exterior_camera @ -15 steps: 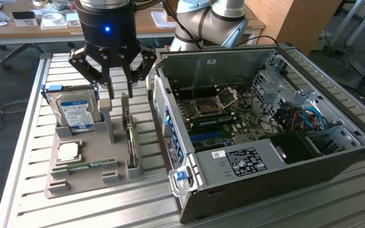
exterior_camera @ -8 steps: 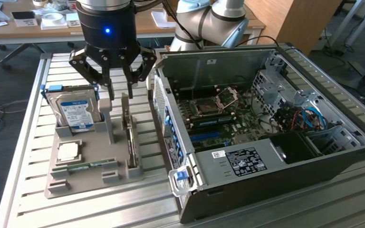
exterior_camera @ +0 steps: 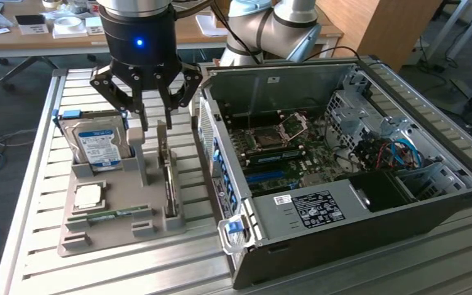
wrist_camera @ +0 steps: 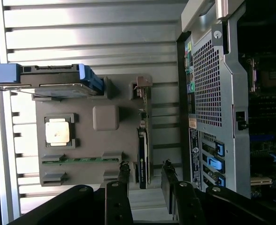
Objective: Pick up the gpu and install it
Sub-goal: 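Reach for the gpu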
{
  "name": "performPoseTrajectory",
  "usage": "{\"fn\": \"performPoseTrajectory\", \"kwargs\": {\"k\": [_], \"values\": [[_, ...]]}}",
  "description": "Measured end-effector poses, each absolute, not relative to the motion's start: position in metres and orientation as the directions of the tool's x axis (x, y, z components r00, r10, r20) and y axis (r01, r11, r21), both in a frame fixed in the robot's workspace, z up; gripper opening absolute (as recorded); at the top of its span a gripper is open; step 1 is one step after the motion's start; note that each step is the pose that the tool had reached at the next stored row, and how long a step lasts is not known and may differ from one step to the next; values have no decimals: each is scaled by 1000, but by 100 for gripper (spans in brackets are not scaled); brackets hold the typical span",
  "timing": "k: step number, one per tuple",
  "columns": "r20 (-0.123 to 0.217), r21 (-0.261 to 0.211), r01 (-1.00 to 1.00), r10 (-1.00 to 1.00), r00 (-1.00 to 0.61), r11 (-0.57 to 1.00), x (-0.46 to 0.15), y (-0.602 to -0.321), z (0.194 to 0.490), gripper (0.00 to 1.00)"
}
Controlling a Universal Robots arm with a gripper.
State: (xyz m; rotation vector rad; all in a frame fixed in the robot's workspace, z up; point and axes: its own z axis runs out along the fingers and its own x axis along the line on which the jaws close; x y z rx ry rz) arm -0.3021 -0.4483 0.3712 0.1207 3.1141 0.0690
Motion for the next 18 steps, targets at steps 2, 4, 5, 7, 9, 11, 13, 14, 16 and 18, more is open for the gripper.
{"fn": "performPoseTrajectory", "kwargs": {"k": [2,4,5,7,9,11,13,14,16,18], "values": [[-23,45,77,78,-997,996,-302,-448,371,41],[-23,45,77,78,-997,996,-302,-448,371,41],[-23,45,77,78,-997,996,-302,-448,370,41],[-23,45,77,78,-997,996,-302,-448,369,41],[-23,45,77,78,-997,996,-302,-448,368,41],[-23,45,77,78,-997,996,-302,-448,368,41],[-23,45,77,78,-997,996,-302,-448,368,41],[-23,45,77,78,-997,996,-302,-448,368,41],[-23,45,77,78,-997,996,-302,-448,367,41],[-23,45,77,78,-997,996,-302,-448,368,41]]}}
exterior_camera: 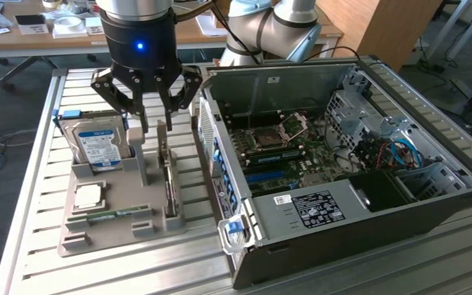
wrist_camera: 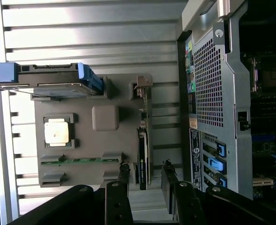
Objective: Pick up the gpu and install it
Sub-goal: 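Reach for the gpu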
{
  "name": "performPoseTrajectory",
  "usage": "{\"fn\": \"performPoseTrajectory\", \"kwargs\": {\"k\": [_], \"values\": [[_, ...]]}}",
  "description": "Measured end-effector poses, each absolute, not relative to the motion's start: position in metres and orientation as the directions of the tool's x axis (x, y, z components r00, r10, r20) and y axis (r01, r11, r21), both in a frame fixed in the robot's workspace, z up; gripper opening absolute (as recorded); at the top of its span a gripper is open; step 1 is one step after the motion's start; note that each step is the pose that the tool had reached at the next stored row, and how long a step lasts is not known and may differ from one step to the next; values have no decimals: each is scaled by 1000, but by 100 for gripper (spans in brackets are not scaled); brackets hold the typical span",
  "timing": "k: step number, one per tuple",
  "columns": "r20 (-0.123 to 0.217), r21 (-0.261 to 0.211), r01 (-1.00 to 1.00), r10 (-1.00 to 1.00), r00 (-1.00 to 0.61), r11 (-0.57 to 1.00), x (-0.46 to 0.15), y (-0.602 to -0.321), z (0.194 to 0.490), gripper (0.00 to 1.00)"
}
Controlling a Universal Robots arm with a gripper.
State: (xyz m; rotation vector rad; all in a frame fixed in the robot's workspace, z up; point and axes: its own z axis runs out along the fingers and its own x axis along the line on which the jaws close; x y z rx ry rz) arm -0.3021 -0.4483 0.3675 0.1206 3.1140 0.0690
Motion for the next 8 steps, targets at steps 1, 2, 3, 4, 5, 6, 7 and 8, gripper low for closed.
{"fn": "performPoseTrajectory", "kwargs": {"k": [1,2,3,4,5,6,7,8], "values": [[-23,45,77,78,-997,996,-302,-448,368,41],[-23,45,77,78,-997,996,-302,-448,368,41],[-23,45,77,78,-997,996,-302,-448,368,41],[-23,45,77,78,-997,996,-302,-448,367,41],[-23,45,77,78,-997,996,-302,-448,367,41],[-23,45,77,78,-997,996,-302,-448,367,41],[-23,45,77,78,-997,996,-302,-448,367,41],[-23,45,77,78,-997,996,-302,-448,366,41]]}}
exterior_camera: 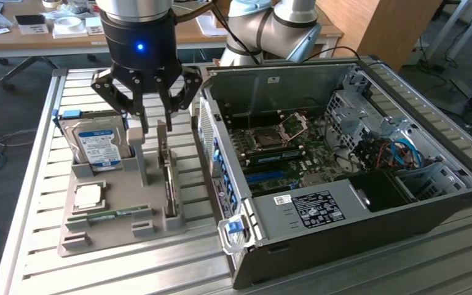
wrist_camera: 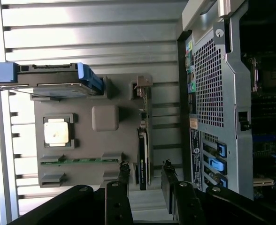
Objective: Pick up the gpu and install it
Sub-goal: 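Reach for the gpu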
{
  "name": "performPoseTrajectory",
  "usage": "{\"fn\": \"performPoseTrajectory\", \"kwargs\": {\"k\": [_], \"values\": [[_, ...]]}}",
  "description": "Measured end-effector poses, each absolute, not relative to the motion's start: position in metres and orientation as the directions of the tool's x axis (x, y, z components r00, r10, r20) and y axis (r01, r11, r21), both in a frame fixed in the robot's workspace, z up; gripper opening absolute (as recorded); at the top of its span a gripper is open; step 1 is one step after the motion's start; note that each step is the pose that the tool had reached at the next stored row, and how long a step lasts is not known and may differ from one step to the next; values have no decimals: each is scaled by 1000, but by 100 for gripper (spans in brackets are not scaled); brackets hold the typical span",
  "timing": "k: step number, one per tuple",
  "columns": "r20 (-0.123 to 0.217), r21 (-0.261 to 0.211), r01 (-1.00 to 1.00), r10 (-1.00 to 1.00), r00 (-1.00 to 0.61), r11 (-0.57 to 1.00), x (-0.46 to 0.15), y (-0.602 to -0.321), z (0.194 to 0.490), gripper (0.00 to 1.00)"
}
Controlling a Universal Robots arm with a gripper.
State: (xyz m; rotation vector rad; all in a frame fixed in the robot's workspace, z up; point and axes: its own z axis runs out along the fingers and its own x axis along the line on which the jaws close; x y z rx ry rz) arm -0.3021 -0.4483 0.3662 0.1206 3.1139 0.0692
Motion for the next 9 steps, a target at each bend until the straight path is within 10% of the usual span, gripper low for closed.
{"fn": "performPoseTrajectory", "kwargs": {"k": [9], "values": [[-23,45,77,78,-997,996,-302,-448,355,41]]}}
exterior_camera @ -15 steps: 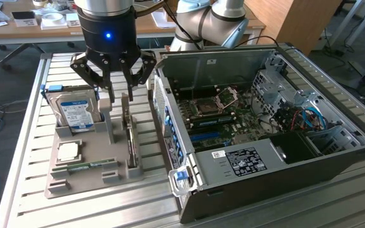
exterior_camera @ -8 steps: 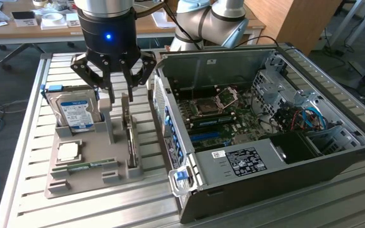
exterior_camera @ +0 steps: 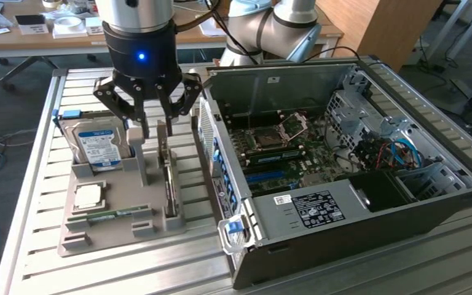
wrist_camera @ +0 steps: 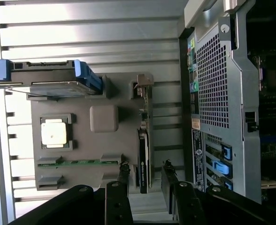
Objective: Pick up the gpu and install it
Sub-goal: 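Reach for the gpu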
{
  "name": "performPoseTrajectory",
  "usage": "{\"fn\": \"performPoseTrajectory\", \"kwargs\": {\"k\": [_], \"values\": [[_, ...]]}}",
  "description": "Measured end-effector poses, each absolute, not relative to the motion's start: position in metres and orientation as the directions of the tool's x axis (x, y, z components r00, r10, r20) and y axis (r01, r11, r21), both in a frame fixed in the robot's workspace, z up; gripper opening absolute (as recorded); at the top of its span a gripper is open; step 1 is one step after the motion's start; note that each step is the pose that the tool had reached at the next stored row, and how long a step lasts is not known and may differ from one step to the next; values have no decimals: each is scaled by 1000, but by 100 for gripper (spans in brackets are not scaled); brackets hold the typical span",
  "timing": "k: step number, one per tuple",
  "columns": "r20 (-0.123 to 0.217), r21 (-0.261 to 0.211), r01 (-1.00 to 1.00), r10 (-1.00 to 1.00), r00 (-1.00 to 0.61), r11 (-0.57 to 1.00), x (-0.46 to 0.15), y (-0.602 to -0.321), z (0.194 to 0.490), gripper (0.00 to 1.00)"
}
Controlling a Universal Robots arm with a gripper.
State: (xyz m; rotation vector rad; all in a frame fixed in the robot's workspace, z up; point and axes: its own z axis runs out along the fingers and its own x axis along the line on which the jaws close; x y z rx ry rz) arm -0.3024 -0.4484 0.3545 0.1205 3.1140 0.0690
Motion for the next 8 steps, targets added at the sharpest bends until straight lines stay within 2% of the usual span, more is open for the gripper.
{"fn": "performPoseTrajectory", "kwargs": {"k": [8], "values": [[-23,45,77,78,-997,996,-304,-449,340,41]]}}
